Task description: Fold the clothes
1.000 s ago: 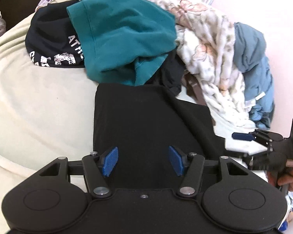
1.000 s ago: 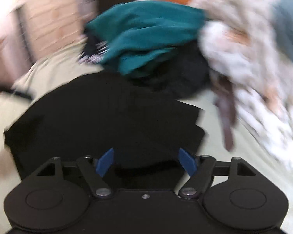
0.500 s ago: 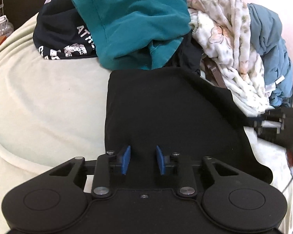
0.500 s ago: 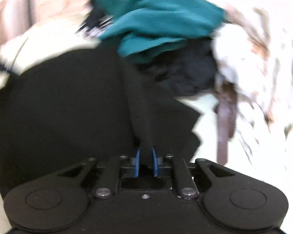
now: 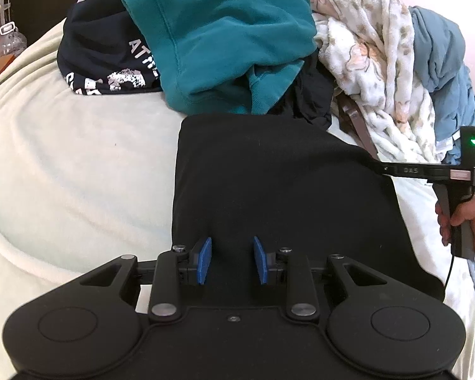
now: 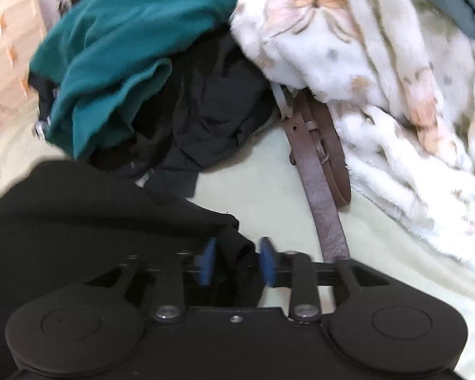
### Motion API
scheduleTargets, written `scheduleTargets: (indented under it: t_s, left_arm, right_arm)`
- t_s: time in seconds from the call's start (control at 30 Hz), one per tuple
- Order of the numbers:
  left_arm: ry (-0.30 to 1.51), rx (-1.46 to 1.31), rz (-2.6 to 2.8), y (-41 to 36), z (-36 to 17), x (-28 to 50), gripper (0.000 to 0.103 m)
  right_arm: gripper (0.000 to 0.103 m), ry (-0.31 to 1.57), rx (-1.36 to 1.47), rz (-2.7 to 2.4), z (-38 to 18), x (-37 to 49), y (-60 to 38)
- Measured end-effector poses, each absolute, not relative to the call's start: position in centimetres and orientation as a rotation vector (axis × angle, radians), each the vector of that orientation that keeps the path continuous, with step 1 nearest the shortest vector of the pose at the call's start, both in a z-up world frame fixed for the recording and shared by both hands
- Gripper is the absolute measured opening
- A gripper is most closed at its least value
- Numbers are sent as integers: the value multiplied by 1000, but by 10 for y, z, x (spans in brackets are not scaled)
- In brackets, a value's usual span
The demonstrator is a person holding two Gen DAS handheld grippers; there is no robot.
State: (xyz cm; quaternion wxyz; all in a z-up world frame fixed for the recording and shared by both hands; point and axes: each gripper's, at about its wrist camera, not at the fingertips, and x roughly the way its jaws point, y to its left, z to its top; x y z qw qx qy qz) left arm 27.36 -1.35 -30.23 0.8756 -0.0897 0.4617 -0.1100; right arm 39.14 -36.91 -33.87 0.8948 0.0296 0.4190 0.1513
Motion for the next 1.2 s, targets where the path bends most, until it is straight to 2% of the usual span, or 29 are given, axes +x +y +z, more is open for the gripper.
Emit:
scheduleTargets:
  t_s: [0.07, 0.17, 0.2, 0.33, 0.47, 0.67, 0.73, 0.77, 0.87, 1.03, 1.2]
  left_arm:
    - [987, -246, -232, -1, -297, 292, 59]
    - [1019, -279, -209, 6, -300, 307, 61]
    - [1023, -298, -200, 8, -304, 313, 63]
    - [1088, -366, -185, 10, -318, 322, 64]
    - [1093, -341, -193, 4, -322, 322, 64]
    - [1120, -348, -197, 5, -327, 324, 66]
    - [1133, -388, -209, 13, -326, 325, 68]
    - [1139, -408, -215, 16, -326, 326, 71]
    - [1179, -461, -250, 25, -335, 335, 80]
    - [1242, -544, -330, 30, -355, 345, 88]
    - [1259, -616, -373, 31, -367, 350, 90]
  right_arm:
    - [75, 850, 81, 332, -332, 385, -372]
    - [97, 851, 158, 408, -320, 368, -375]
    - [100, 860, 176, 430, -319, 364, -374]
    - [100, 973, 189, 444, -341, 351, -364]
    - [82, 1035, 108, 411, -357, 340, -352]
    - [84, 1093, 251, 376, -374, 334, -368]
    - [89, 1154, 449, 455, -378, 331, -384]
    - [96, 1199, 513, 474, -383, 331, -389]
    - [102, 1224, 650, 530, -396, 325, -404]
    - [103, 1201, 839, 592, -415, 323, -422]
    - [103, 1175, 1015, 670, -436, 333, -433]
